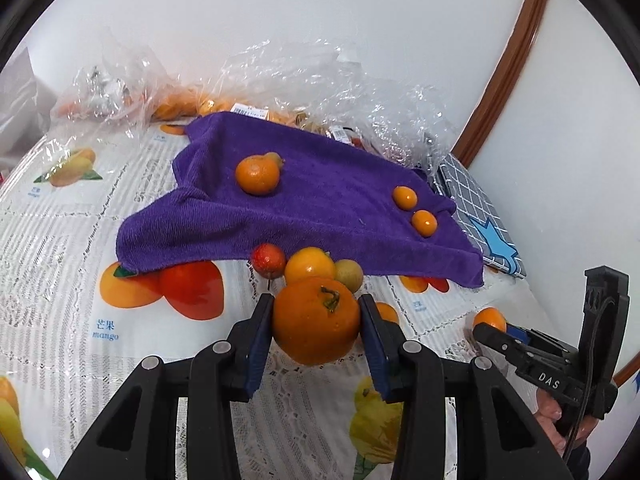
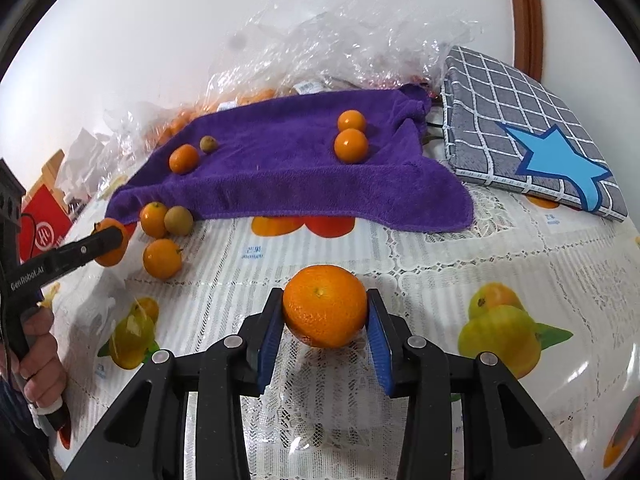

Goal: Organize fruits
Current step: 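Carry both oranges onto the purple towel and lower them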

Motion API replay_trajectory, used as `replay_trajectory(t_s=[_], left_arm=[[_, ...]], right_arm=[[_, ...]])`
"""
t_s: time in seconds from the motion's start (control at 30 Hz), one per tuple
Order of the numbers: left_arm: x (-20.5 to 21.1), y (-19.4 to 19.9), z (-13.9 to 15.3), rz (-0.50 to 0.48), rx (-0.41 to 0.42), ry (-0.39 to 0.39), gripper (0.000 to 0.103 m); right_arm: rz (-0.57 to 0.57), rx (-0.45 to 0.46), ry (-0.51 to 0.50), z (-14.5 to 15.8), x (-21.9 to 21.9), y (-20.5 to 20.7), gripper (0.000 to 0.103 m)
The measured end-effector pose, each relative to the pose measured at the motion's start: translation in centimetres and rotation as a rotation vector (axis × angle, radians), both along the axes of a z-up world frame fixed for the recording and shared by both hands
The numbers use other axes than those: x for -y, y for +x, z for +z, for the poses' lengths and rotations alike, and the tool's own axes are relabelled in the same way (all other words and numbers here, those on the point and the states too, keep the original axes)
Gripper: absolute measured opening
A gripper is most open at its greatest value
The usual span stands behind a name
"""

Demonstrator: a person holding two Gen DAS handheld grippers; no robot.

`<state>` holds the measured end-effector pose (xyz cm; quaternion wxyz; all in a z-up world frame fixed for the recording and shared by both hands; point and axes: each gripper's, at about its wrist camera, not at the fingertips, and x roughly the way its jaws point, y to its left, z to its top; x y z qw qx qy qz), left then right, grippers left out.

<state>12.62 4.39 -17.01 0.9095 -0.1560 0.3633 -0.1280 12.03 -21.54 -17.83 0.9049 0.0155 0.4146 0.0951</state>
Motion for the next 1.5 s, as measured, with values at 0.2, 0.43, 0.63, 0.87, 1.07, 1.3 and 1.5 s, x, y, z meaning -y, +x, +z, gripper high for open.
replay_trajectory(t_s=[0.2,0.43,0.63,0.87,1.07,1.3,1.5], left_arm=[[-1.2,0.2,1.8,0.007,0.008,0.005,0.04],[-3.1,1.7,5.6,0.082,0.048,0.041,0.04],[-4.5,3.7,7.2,0.134,0.067,0.069,0.04],[-5.0,6.6,6.5,0.166,0.037,0.067,0.04],[-4.0,8.9,5.0,0.152,0.019,0.076,0.04],[-2.5,11.0,2.9,0.13,-0.014,0.079,0.04],[-1.4,11.3,1.8,0.104,-0.026,0.133,0.04]], right_arm=[[-0.007,0.006,0.012,0.9,-0.1,0.4,0.04],[0.026,0.103,0.002,5.1,-1.2,2.5,0.04],[0.045,0.17,-0.022,7.5,-2.0,5.5,0.04],[0.044,0.174,-0.004,7.2,-2.2,9.8,0.04],[0.044,0.123,0.029,4.7,-2.0,11.6,0.04],[0.072,0.082,0.019,3.7,-2.4,12.2,0.04],[0.091,0.052,0.025,2.9,-2.7,12.7,0.04]])
